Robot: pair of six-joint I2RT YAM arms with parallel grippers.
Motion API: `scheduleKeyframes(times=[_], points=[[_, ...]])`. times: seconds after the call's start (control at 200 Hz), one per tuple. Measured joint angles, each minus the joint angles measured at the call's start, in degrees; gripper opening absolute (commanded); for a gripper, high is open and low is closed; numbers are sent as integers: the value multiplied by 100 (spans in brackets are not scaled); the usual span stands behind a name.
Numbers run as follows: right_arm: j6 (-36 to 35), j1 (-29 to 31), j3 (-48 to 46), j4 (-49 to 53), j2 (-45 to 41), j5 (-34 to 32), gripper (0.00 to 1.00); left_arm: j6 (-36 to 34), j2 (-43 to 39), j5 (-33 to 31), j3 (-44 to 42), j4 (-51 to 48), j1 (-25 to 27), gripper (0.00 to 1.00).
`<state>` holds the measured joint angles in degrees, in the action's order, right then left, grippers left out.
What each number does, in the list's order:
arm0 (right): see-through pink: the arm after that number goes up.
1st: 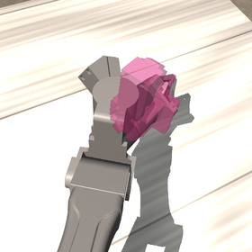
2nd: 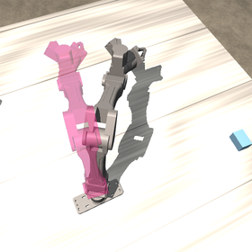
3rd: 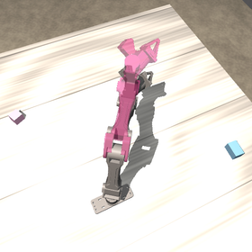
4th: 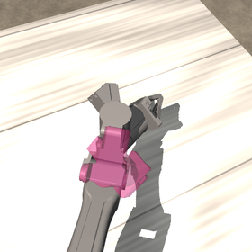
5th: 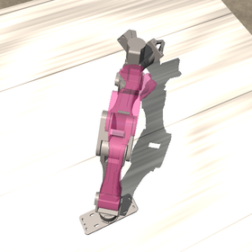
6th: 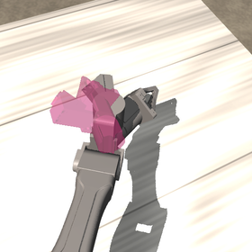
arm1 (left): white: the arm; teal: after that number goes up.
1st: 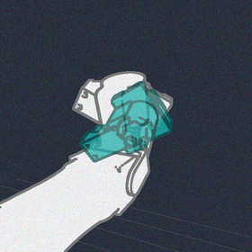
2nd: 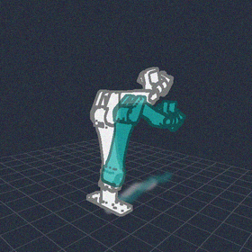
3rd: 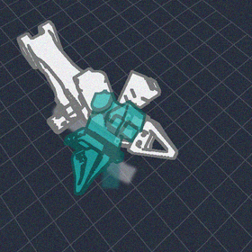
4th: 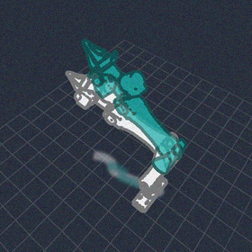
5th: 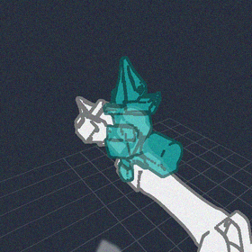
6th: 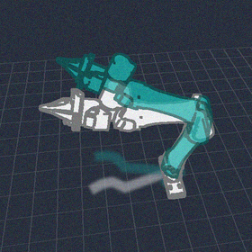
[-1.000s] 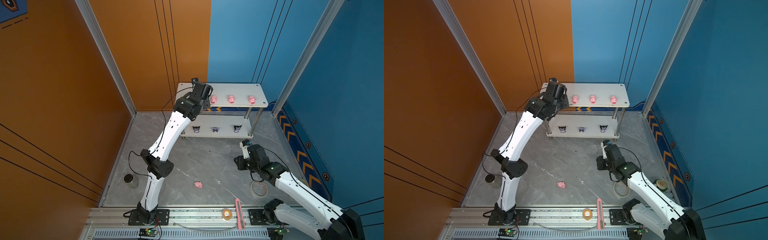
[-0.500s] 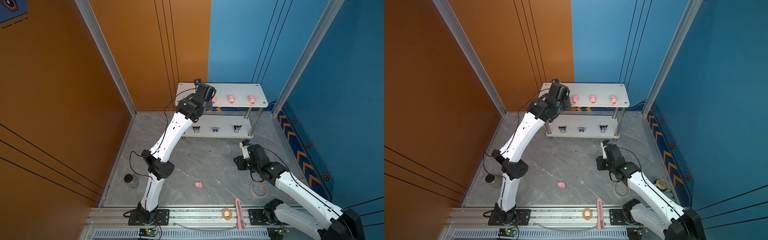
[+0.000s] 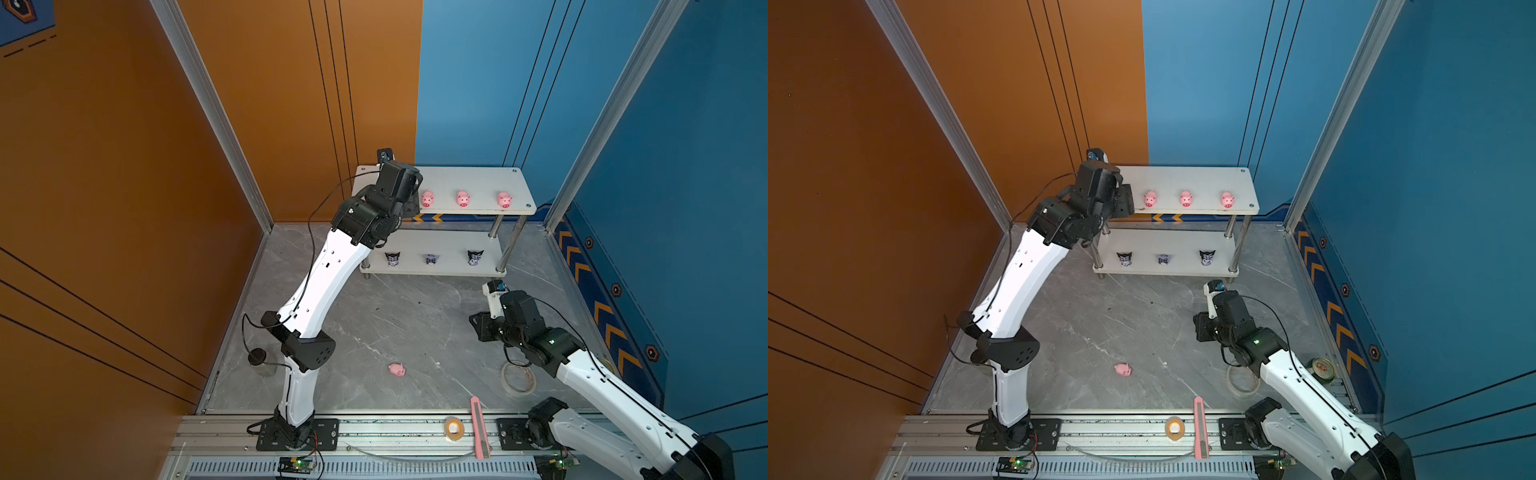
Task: Place and organize the plastic toys onto the shelf
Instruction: 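Lower the pink pig onto the top shelf beside the other three pigs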
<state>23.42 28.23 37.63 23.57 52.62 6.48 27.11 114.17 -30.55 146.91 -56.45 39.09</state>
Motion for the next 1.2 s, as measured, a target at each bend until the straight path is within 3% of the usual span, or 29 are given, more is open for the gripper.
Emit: scheduleKeyframes(times=[0.25,0.531,1.196], points=[[-2,103,2,2,15,-24,23,-114,417,166,208,4,-39,79],[-2,103,13,2,133,-35,23,-229,748,227,367,4,-107,60],[-4,103,13,0,243,-68,23,-188,909,297,431,87,-278,44]])
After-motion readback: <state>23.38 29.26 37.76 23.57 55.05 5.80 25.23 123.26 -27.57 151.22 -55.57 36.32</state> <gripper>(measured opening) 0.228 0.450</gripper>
